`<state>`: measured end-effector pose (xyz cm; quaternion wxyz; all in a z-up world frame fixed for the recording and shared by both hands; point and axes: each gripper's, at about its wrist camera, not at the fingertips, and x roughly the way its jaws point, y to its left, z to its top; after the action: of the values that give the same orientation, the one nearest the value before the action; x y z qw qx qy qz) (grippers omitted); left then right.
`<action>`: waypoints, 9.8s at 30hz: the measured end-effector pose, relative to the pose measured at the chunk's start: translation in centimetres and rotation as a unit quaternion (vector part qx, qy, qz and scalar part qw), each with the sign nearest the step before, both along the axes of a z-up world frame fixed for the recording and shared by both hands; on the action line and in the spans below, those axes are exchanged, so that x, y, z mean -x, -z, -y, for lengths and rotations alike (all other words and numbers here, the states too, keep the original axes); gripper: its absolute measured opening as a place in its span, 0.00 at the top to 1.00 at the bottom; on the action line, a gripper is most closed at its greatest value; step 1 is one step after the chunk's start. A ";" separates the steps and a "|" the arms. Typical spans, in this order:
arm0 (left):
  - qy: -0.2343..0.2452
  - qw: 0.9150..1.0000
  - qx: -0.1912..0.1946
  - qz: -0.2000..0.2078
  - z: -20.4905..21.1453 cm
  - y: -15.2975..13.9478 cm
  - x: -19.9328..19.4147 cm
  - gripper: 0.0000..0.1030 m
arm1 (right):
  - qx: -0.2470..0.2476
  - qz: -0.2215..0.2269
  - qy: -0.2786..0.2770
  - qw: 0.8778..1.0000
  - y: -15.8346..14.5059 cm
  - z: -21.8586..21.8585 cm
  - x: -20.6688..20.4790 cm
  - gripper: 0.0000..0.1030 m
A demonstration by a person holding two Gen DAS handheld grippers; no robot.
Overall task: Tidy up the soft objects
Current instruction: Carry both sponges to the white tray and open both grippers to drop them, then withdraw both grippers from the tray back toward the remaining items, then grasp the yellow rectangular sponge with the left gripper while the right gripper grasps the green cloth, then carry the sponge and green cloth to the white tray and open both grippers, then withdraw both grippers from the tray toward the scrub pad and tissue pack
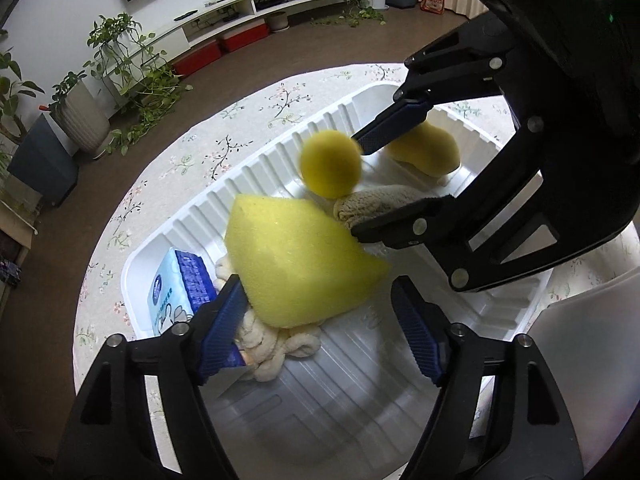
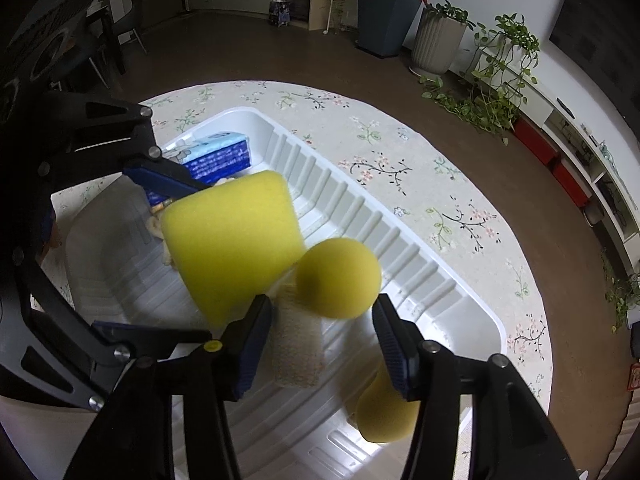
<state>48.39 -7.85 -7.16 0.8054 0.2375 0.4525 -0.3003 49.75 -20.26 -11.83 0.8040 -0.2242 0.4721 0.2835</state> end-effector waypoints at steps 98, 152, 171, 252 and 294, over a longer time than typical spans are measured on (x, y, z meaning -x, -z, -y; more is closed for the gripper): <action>-0.265 0.953 0.132 0.065 -7.2 -0.7 28.3 0.00 | -0.165 0.033 0.218 0.961 1.3 3.7 31.0 0.00; -0.255 0.957 0.125 0.063 -12.4 -8.4 32.1 0.78 | -0.113 0.036 0.224 0.968 -6.7 9.0 35.8 0.63; -0.207 0.969 0.089 0.101 -12.0 -14.2 12.8 0.78 | -0.086 0.092 0.209 0.970 -16.0 11.4 18.5 0.63; -0.133 0.985 0.097 0.044 -11.0 -3.5 3.4 0.00 | -0.108 0.029 0.150 0.982 -5.6 6.6 3.7 0.00; -0.227 0.961 0.152 0.036 -14.5 -2.7 30.3 0.00 | -0.230 0.033 0.212 0.949 -2.8 6.6 33.9 0.00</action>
<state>18.12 6.62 -4.43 0.8949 0.0138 0.4142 -0.1657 15.85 -26.87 -9.03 0.8906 0.0628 0.4035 0.2002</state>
